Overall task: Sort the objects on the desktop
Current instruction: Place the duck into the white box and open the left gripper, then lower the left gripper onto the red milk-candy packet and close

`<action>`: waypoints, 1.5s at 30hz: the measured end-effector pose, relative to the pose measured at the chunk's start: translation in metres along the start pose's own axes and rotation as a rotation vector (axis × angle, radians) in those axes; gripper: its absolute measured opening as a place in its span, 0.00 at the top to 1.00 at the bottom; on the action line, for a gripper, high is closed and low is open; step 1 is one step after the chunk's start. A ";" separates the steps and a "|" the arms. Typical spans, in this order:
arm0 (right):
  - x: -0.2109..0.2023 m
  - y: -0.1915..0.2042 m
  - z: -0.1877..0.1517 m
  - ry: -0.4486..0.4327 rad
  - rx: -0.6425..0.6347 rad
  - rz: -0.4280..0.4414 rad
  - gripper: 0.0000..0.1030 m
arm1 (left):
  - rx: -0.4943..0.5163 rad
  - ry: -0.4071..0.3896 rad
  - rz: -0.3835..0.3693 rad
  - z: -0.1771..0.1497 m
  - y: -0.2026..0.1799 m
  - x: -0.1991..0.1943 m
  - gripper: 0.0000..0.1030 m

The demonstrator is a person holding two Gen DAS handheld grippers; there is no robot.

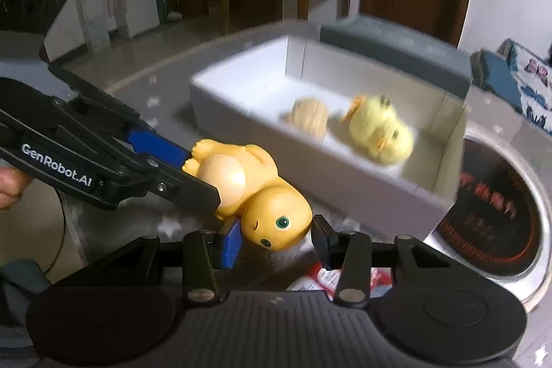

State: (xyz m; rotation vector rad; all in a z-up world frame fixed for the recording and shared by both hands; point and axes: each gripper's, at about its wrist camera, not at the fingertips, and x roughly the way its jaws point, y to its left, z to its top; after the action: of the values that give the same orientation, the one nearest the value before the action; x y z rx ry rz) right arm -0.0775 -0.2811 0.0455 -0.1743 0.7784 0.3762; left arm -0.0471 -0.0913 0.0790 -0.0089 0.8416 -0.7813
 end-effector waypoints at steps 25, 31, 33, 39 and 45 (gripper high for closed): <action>0.061 -0.093 0.049 0.135 0.042 -0.023 0.56 | -0.114 0.142 -0.015 0.071 0.032 0.113 0.61; 0.060 -0.091 0.047 0.128 0.045 -0.024 0.54 | -0.116 0.136 -0.003 0.069 0.034 0.112 0.60; 0.053 -0.090 0.046 0.112 0.050 -0.031 0.48 | -0.110 0.125 0.003 0.069 0.032 0.106 0.59; 0.024 -0.083 0.039 0.045 0.055 -0.064 0.36 | -0.074 0.060 0.004 0.061 0.021 0.075 0.50; -0.010 -0.071 0.021 -0.005 0.049 -0.080 0.28 | -0.004 -0.009 0.003 0.040 -0.003 0.038 0.45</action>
State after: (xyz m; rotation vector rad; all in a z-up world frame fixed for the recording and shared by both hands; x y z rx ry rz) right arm -0.0426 -0.3429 0.0683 -0.1578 0.7729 0.2818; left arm -0.0066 -0.1290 0.0824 -0.0151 0.8350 -0.7765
